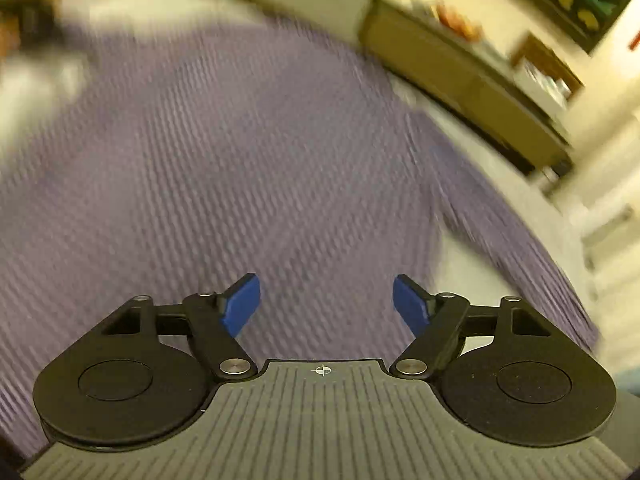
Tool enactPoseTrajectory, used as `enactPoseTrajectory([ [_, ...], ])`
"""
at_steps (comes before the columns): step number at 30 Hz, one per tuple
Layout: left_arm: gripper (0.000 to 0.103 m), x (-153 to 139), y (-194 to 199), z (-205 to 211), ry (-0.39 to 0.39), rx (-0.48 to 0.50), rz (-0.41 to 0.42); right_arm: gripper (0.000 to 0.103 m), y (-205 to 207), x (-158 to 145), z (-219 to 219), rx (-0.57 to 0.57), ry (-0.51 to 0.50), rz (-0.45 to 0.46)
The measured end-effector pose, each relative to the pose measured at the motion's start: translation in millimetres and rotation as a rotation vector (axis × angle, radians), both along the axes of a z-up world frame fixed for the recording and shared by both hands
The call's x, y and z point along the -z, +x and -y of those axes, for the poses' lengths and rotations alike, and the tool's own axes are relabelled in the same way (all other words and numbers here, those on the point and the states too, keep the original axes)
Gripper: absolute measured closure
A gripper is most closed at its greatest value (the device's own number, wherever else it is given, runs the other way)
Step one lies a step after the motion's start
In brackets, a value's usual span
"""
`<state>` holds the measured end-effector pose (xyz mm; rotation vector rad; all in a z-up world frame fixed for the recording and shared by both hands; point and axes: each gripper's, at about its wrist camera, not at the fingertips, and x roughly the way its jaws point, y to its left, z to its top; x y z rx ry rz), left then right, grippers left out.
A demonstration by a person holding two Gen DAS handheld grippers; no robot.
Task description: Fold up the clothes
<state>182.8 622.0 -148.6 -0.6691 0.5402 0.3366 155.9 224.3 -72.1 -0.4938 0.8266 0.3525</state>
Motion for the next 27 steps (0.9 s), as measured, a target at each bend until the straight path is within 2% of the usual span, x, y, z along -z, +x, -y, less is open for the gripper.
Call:
enactPoseTrajectory([
  [3, 0.097, -15.7, -13.4, 6.7, 0.059, 0.007, 0.105, 0.017, 67.0, 6.3, -57.7, 0.023, 0.098, -0.019],
  [4, 0.097, -23.8, -21.4, 17.0, 0.116, 0.025, 0.153, 0.017, 90.7, 11.0, -76.8, 0.036, 0.126, -0.03],
  [7, 0.097, -49.9, -47.4, 52.3, 0.31, 0.088, 0.303, 0.02, 161.9, 25.0, -133.8, 0.074, 0.209, -0.062],
  [8, 0.097, -58.2, -59.9, 71.7, 0.412, 0.131, 0.353, 0.024, 185.6, 29.6, -152.9, 0.087, 0.237, -0.073],
  [9, 0.097, -61.6, -73.5, 93.4, 0.532, 0.192, 0.407, 0.029, 209.4, 34.3, -171.9, 0.099, 0.264, -0.084],
  [11, 0.097, -56.7, -92.8, 133.4, 0.695, 0.332, 0.477, 0.031, 251.2, 45.6, -199.3, 0.142, 0.324, -0.118],
  [13, 0.097, -42.8, -105.6, 176.3, 0.853, 0.483, 0.508, 0.031, 277.2, 61.6, -197.4, 0.226, 0.38, -0.185],
  [15, 0.097, -23.1, -113.2, 214.4, 0.979, 0.613, 0.507, 0.028, 294.2, 78.8, -197.3, 0.282, 0.386, -0.247],
  [17, 0.098, 0.1, -121.7, 244.9, 1.114, 0.721, 0.504, 0.027, 301.6, 84.6, -197.6, 0.291, 0.396, -0.269],
  [18, 0.098, 11.8, -126.0, 259.8, 1.182, 0.774, 0.502, 0.023, 301.3, 82.7, -200.1, 0.276, 0.402, -0.266],
  [21, 0.098, 35.4, -125.4, 280.8, 1.265, 0.882, 0.485, 0.016, 289.4, 71.2, -219.6, 0.179, 0.38, -0.248],
  [23, 0.098, 44.4, -122.1, 285.3, 1.282, 0.914, 0.463, 0.016, 279.9, 75.5, -242.9, 0.086, 0.263, -0.242],
  [25, 0.098, 47.0, -122.4, 285.7, 1.288, 0.945, 0.443, 0.03, 271.9, 81.9, -260.1, 0.017, 0.149, -0.233],
  [26, 0.098, 47.7, -123.3, 285.8, 1.293, 0.949, 0.437, 0.066, 269.6, 83.6, -258.2, 0.02, 0.127, -0.227],
  [27, 0.098, 48.4, -124.1, 285.9, 1.298, 0.952, 0.431, 0.094, 267.2, 85.3, -256.2, 0.023, 0.105, -0.22],
])
